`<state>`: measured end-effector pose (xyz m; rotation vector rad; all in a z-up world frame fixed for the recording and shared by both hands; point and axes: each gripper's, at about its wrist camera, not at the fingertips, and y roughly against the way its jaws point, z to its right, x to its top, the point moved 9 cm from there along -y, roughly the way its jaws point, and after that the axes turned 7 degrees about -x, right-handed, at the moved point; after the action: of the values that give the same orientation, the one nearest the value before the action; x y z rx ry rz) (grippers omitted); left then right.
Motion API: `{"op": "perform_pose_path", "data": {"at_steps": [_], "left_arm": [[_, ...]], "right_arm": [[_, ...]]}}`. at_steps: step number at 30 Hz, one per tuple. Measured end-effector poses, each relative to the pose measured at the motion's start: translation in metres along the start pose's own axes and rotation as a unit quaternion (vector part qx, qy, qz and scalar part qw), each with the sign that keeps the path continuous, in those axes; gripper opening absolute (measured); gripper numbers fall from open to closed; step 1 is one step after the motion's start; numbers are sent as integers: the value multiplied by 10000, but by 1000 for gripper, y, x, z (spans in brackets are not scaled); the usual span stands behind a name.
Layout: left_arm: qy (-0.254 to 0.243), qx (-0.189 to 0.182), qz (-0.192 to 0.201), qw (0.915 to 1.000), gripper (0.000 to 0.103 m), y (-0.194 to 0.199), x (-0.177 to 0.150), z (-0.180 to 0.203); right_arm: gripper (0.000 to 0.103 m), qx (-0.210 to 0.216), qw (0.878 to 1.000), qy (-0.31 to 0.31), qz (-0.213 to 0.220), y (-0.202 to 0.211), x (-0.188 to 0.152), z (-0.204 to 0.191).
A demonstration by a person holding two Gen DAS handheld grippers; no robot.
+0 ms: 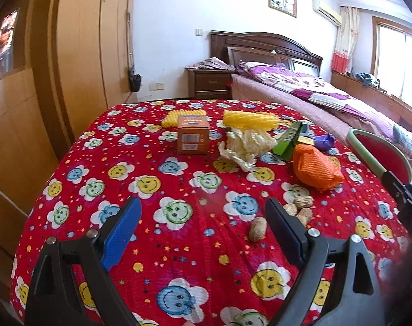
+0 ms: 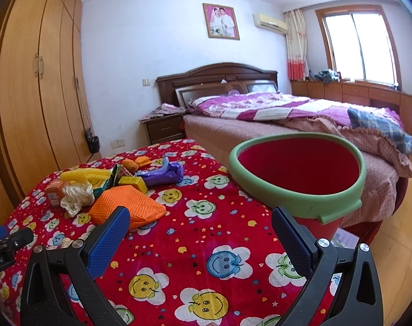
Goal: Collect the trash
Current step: 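Grasp the brown cardboard box with the left tool while the right tool approaches the orange mesh net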
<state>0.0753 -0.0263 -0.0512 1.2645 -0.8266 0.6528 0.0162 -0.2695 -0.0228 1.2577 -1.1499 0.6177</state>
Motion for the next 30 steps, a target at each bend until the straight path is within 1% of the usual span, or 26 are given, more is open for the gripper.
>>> {"op": "perform_pose_path", "data": {"at_steps": [6,9,14,17,19,21,22,25,30], "left_arm": [[-176,-126,-44,9998,92,1,25,-2],[-161,-245,-130,9995,92,-5,40,-6],[-52,-420,-440,9981,92,-27,64,-17],[0,-426,-553,9976,92,-42,76,-25],[46,-450,-670,9967,92,-56,84,-31],[120,-499,-783,9956,89,-68,88,-35],[169,-521,-859,9948,88,-76,89,-37],[303,-567,-1034,9926,87,-96,89,-42],[321,-655,-1192,9902,80,-120,82,-43]], "right_arm": [[103,84,9995,-3,-304,-5,1,-2],[103,142,9992,-14,-386,-4,4,-6],[103,283,9981,-3,-539,-4,15,-14],[103,288,9977,28,-608,-5,21,-19],[103,291,9966,126,-754,-10,23,-25],[103,287,9954,186,-890,-15,22,-28],[103,216,9948,205,-979,-18,21,-29],[103,133,9939,217,-1071,-24,18,-31],[103,47,9914,150,-1298,-34,13,-30]]}}
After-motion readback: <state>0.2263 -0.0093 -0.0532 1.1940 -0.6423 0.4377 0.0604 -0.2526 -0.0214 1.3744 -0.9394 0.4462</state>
